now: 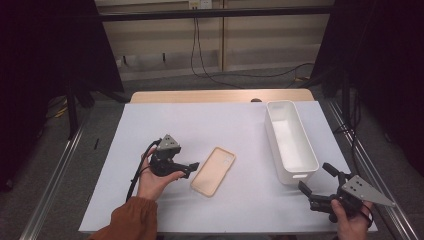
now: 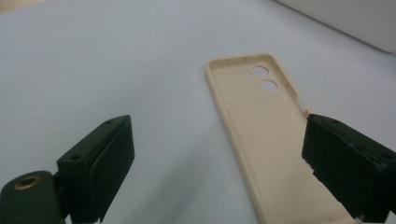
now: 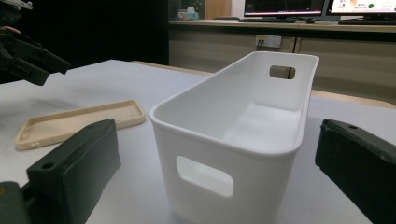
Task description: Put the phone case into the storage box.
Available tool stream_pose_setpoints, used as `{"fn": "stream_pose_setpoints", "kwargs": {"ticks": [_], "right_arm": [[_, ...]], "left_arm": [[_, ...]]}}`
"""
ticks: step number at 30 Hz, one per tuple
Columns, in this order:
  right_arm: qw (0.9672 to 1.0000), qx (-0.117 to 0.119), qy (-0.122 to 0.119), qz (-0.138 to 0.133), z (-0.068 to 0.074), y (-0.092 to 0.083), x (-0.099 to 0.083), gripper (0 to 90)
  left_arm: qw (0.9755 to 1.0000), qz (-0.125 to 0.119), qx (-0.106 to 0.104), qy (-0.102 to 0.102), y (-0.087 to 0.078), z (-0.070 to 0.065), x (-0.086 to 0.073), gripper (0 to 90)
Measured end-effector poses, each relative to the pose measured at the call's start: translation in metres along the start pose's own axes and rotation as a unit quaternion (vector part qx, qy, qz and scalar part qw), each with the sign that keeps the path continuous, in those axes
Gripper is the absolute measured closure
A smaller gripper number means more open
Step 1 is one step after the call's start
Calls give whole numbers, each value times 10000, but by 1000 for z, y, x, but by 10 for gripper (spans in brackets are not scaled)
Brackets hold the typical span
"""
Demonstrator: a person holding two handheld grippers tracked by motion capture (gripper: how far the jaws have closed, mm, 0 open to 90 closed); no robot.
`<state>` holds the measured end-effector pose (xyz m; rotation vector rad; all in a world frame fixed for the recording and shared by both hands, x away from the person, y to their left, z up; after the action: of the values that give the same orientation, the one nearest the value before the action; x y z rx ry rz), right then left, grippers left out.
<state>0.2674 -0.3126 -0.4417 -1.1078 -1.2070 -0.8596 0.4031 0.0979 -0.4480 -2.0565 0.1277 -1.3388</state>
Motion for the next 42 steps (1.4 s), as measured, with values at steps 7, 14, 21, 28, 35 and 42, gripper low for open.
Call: {"fn": "stream_pose_setpoints", "kwargs": {"ticks": [7, 14, 21, 28, 35, 42], "right_arm": [[10000, 7, -1, 0, 0, 0, 0, 0], [10000, 9, -14, 5, 0, 0, 0, 0], [10000, 11, -8, 9, 1, 0, 0, 0], [10000, 8, -15, 11, 0, 0, 0, 0], [10000, 12, -20, 1, 0, 0, 0, 0], [10000, 13, -19, 8, 0, 0, 0, 0]], "left_arm": [[9995, -215, -203, -58, 3, -1, 4, 61], [9964, -778, -334, 49, 6, -3, 14, 45], [9967, -748, -294, 90, 16, 2, 18, 66], [9982, -431, -420, 73, 32, -1, 26, 66], [9988, -77, -470, 125, 46, -1, 30, 66], [9987, 103, -489, 20, 55, 6, 32, 64]]}}
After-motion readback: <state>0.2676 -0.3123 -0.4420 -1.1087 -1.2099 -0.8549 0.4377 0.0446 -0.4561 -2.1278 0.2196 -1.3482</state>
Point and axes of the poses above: each handheld gripper's, and its own axes: y roughly forward along the jaws, x roughly out of its top, z roughly to its left, the point moved 5 cm from there along y, roughly forward along the jaws, and after that the axes turned 11 degrees about -x, right-handed, at the moved point
